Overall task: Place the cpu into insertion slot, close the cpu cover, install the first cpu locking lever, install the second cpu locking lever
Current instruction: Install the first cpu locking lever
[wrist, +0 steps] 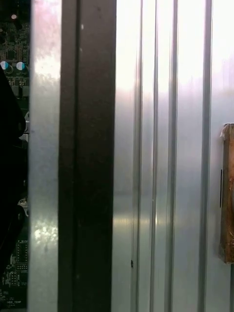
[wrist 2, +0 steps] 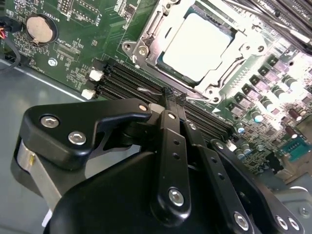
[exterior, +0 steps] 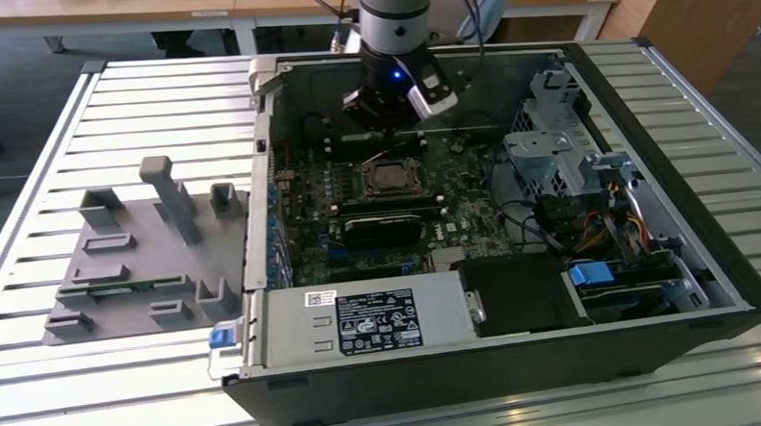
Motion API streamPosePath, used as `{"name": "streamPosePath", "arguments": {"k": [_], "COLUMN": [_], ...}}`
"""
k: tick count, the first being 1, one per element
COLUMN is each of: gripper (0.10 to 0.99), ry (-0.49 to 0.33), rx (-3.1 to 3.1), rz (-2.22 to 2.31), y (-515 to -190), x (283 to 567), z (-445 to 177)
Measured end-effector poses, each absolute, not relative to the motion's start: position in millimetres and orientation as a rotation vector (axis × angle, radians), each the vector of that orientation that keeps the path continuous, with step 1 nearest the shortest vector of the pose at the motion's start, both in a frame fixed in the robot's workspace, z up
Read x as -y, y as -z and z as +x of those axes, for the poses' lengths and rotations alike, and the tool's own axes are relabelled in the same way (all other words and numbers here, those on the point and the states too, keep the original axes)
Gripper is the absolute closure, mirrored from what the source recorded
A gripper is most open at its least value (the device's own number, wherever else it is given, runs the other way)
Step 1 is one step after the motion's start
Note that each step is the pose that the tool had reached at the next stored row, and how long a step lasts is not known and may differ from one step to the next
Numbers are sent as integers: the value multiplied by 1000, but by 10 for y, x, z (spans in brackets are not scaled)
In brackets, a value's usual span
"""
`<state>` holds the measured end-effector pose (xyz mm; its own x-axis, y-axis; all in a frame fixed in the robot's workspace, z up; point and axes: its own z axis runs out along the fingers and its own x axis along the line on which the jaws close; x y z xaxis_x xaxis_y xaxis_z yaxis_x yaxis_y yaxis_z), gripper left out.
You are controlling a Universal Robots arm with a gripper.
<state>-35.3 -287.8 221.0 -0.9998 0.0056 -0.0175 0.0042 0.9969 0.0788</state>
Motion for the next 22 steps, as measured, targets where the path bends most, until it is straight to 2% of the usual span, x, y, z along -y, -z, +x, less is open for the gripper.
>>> {"name": "streamPosePath", "arguments": {"k": [22], "gripper": [980], "ry": [-118], "rx": [-3122], "rz": [8], "y": [-2068], "x": [2869], "z": [-204]}}
